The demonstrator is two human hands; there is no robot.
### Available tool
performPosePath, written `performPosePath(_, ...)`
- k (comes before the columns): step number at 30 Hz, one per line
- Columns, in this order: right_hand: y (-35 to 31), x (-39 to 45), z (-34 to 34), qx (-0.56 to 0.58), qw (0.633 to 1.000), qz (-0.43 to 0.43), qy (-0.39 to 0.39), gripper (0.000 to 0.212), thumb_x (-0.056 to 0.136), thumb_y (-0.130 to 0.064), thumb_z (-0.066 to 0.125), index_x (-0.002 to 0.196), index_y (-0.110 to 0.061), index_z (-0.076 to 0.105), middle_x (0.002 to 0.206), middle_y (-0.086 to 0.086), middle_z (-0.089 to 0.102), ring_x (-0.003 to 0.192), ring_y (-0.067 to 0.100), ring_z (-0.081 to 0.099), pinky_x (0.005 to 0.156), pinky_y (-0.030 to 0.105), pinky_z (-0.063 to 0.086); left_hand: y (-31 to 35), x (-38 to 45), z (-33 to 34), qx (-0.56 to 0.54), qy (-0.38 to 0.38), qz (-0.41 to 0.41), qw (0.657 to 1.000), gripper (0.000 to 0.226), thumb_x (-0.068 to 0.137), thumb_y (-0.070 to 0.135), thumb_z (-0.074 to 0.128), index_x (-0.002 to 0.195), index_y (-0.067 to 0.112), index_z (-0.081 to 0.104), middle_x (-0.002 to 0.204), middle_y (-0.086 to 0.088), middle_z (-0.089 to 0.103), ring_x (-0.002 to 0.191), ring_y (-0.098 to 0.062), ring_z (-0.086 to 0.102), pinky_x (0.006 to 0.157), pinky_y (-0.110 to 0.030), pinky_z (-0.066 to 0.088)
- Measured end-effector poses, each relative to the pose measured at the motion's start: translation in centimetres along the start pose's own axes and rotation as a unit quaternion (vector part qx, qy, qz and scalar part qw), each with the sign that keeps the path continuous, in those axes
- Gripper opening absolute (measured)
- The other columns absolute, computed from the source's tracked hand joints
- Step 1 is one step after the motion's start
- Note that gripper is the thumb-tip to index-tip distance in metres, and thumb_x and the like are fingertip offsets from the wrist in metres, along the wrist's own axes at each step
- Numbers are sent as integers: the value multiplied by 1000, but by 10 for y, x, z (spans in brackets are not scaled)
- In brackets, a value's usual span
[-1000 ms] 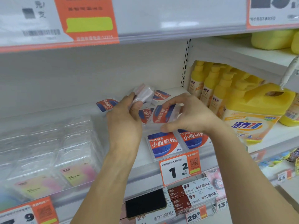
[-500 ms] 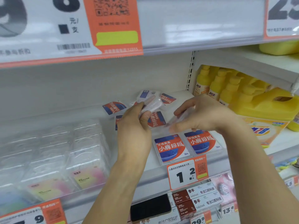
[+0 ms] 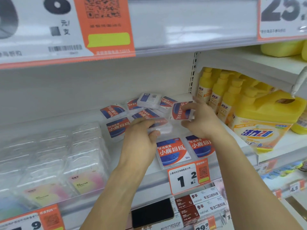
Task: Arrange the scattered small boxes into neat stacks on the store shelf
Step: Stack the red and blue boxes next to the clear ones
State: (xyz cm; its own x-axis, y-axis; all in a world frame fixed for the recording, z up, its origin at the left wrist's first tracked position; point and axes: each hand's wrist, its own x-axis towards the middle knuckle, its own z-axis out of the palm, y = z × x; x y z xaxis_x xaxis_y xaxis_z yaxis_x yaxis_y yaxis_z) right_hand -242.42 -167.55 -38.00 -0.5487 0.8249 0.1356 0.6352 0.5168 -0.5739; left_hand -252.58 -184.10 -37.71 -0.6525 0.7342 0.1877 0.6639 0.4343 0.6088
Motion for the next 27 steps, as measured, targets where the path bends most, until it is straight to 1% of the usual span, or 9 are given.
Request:
performPosePath(3, 12, -1, -12, 10, 999, 0, -44, 53, 84, -10, 72, 131, -31, 59, 161, -6, 25, 141, 26, 39, 94, 33, 52, 0, 3, 5, 32, -18, -6, 999, 44, 93, 27, 61, 136, 29, 53, 149, 9, 40, 131, -10, 42, 104, -24, 38)
performPosePath(5, 17, -2, -19, 39, 998, -1, -46, 55, 84, -3, 69, 128, -33, 59, 157, -5, 35, 135, 25, 46, 71, 19, 52, 3, 3, 9, 25, -24, -5, 999, 45, 92, 30, 63, 135, 30, 53, 149, 10, 39, 131, -10, 42, 101, -22, 40)
performPosePath(8, 24, -3, -18, 180, 984, 6, -9, 60, 80, 4, 71, 120, -37, 52, 133, -6, 53, 104, 12, 61, 53, 9, 44, 7, 3, 14, 2, -40, 7, 999, 45, 91, 34, 63, 134, 29, 54, 148, 10, 39, 128, -9, 45, 88, -16, 42)
performPosePath(10, 24, -3, -16, 278, 959, 15, 50, 51, 81, -2, 74, 119, -28, 51, 121, -8, 57, 94, 7, 60, 59, 16, 51, 8, 4, 16, 7, -46, 6, 999, 46, 90, 37, 63, 134, 29, 53, 148, 9, 39, 126, -10, 47, 85, -16, 44)
performPosePath(12, 25, 0, -16, 320, 940, 29, 117, 36, 85, -9, 73, 116, -20, 58, 115, -6, 63, 98, 8, 63, 70, 26, 58, 7, 5, 17, 28, -43, 10, 999, 46, 89, 40, 63, 134, 30, 53, 147, 8, 40, 125, -10, 49, 88, -18, 46)
performPosePath(14, 27, 3, -16, 335, 932, 27, 138, 23, 91, -16, 67, 113, -20, 63, 107, -7, 67, 101, 12, 66, 76, 29, 59, 6, 5, 18, 36, -45, 18, 998, 46, 89, 43, 62, 132, 30, 54, 143, 7, 44, 121, -10, 52, 86, -18, 47)
performPosePath(19, 37, 5, -11, 177, 982, 14, 63, 36, 98, -31, 55, 134, -24, 57, 128, -3, 63, 108, 17, 65, 74, 30, 59, 3, 7, 19, 42, -54, 20, 997, 45, 89, 45, 60, 131, 29, 54, 140, 6, 48, 116, -12, 56, 88, -21, 49)
performPosePath(22, 38, 4, -11, 84, 995, 42, -14, 52, 94, -34, 60, 144, -28, 46, 143, 1, 53, 111, 22, 63, 63, 24, 52, 2, 9, 21, 46, -49, 24, 997, 48, 90, 46, 58, 135, 32, 51, 142, 7, 47, 119, -12, 54, 89, -21, 48)
performPosePath(27, 34, -1, -17, 11, 995, 44, -90, 48, 92, -38, 62, 138, -32, 51, 137, 1, 57, 92, 15, 59, 58, 18, 48, 1, 14, 28, 29, -73, 29, 996, 50, 95, 42, 52, 143, 40, 39, 151, 8, 36, 133, -14, 42, 93, -26, 48)
